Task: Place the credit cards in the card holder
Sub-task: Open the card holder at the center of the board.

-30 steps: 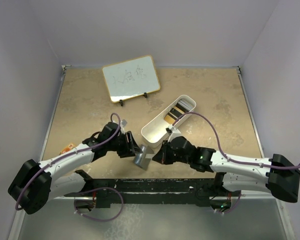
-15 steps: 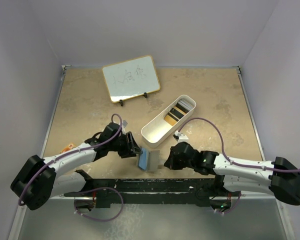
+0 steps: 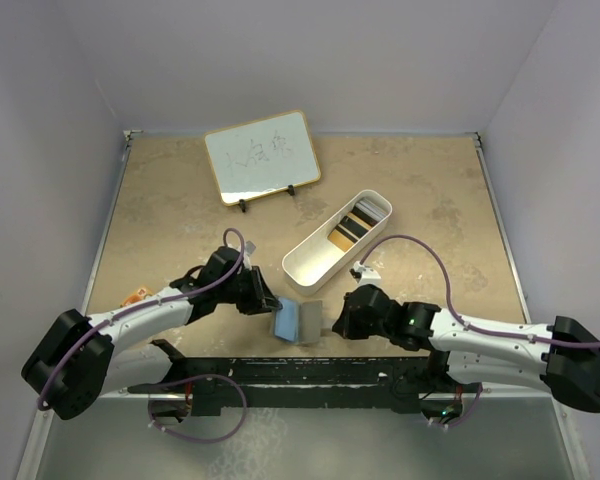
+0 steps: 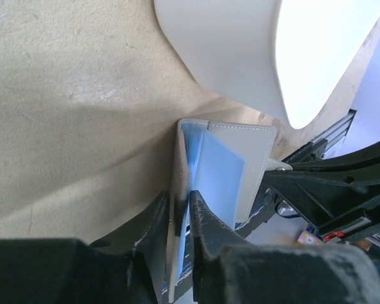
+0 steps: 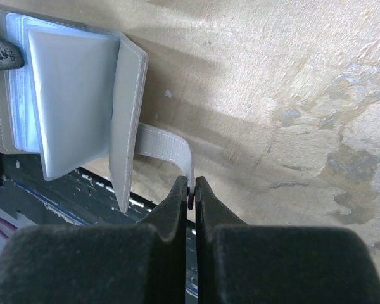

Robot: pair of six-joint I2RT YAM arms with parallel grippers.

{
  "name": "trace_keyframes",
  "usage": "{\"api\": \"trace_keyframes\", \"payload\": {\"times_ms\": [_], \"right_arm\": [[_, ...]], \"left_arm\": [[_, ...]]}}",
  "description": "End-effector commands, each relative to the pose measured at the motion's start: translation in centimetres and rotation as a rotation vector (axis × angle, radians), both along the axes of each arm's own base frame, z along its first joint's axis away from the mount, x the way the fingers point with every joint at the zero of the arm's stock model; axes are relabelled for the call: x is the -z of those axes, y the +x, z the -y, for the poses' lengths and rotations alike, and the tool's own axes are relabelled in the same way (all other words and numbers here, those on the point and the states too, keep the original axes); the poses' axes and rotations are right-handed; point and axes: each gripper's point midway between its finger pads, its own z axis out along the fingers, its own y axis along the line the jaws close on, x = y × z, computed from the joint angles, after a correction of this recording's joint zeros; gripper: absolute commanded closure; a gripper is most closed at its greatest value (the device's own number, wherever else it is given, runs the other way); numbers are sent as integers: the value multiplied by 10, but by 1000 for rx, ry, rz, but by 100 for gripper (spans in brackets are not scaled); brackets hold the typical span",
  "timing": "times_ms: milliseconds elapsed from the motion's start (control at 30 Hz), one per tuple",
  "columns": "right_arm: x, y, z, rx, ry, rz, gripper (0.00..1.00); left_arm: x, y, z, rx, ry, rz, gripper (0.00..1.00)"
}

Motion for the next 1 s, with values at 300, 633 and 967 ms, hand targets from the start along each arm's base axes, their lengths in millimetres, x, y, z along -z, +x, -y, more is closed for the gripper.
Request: {"api": "trace_keyframes", "payload": {"times_ms": [300, 633, 967], "right_arm": [[-28, 8, -4, 27, -38, 1, 75], [-123, 32, -50, -59, 75, 136, 53], [-109, 20, -123, -209, 201, 46, 51]], "left_arm": [[-19, 6, 14, 16, -95, 46, 100], [-20, 4, 13, 5, -125, 58, 100], [-26, 7, 16, 1, -139, 66, 100]]}}
